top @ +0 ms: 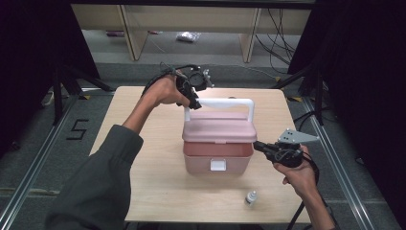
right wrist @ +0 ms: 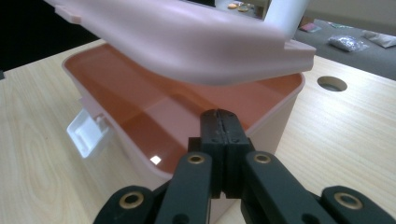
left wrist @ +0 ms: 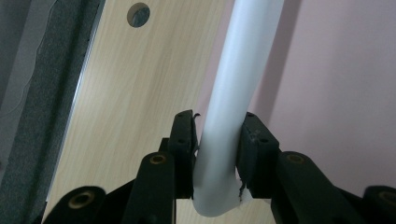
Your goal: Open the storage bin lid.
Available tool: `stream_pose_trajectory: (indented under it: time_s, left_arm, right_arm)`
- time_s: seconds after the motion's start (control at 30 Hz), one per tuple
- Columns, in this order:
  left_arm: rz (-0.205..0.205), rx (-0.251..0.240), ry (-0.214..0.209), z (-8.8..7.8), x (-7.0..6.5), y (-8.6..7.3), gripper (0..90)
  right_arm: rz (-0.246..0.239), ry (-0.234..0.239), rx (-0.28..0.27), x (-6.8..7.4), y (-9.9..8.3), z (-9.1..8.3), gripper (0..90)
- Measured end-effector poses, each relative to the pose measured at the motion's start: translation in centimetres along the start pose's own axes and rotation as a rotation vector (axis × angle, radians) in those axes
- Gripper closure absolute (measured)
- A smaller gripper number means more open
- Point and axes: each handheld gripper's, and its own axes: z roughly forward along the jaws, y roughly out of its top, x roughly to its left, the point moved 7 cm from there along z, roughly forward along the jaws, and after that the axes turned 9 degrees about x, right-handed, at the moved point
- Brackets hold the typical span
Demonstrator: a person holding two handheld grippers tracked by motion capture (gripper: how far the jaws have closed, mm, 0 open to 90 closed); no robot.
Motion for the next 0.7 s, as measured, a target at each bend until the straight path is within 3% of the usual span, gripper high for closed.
stream_pose_trajectory:
  time_s: [0.03, 0.07, 0.1, 0.13, 0.17, 0.2, 0.23, 0.3, 0.4, 0.47, 0.53, 0.57, 0.7]
  left_arm:
    - [0.003, -0.001, 0.002, 0.0, 0.1, 0.0, 68.7]
    - [0.001, -0.004, 0.002, 0.0, 0.1, 0.0, 68.6]
    - [-0.001, -0.006, 0.002, 0.0, 0.1, 0.0, 68.5]
    - [-0.009, -0.009, -0.005, 0.1, 0.0, -0.1, 68.4]
    - [-0.003, -0.012, -0.003, 0.1, 0.1, -0.1, 68.3]
    - [-0.013, -0.018, -0.007, 0.2, 0.0, -0.1, 68.2]
    - [-0.020, -0.025, -0.007, 0.2, 0.1, -0.2, 67.7]
    - [-0.044, -0.033, 0.025, 0.2, 0.5, -0.3, 58.1]
    - [-0.073, -0.053, 0.030, 0.2, 0.6, -0.7, 51.2]
    - [-0.094, -0.083, 0.051, -0.4, 0.8, -1.0, 44.0]
    - [-0.146, -0.142, 0.055, -1.1, 0.9, -1.3, 40.4]
    - [-0.165, -0.154, 0.063, -1.5, 1.0, -1.6, 38.2]
    - [-0.284, -0.236, 0.065, -2.5, 0.5, -3.1, 33.1]
  right_arm:
    - [0.001, -0.006, -0.017, -0.2, 0.2, 0.2, 90.0]
    - [0.034, 0.005, -0.027, 0.0, 0.3, 0.4, 90.0]
    - [-0.007, 0.014, -0.023, -0.2, 0.4, 0.4, 90.0]
    - [0.011, 0.022, -0.033, 0.0, 0.5, 0.6, 90.0]
    - [-0.017, 0.010, -0.020, -0.1, 0.6, 0.6, 90.0]
    - [0.005, 0.025, -0.018, 0.2, 0.6, 0.7, 90.0]
    - [-0.013, 0.017, -0.031, 0.1, 0.8, 0.8, 90.0]
    - [-0.020, 0.013, -0.035, 0.2, 1.1, 0.9, 90.0]
    - [-0.004, 0.022, -0.035, 0.4, 1.3, 0.8, 90.0]
    - [-0.021, 0.011, -0.049, 0.3, 1.5, 0.9, 90.0]
    - [-0.024, 0.016, -0.037, 0.2, 1.4, 0.8, 90.0]
    - [-0.002, 0.022, -0.032, 0.4, 1.3, 0.8, 90.0]
    - [-0.026, 0.024, -0.041, 0.2, 1.5, 0.9, 90.0]
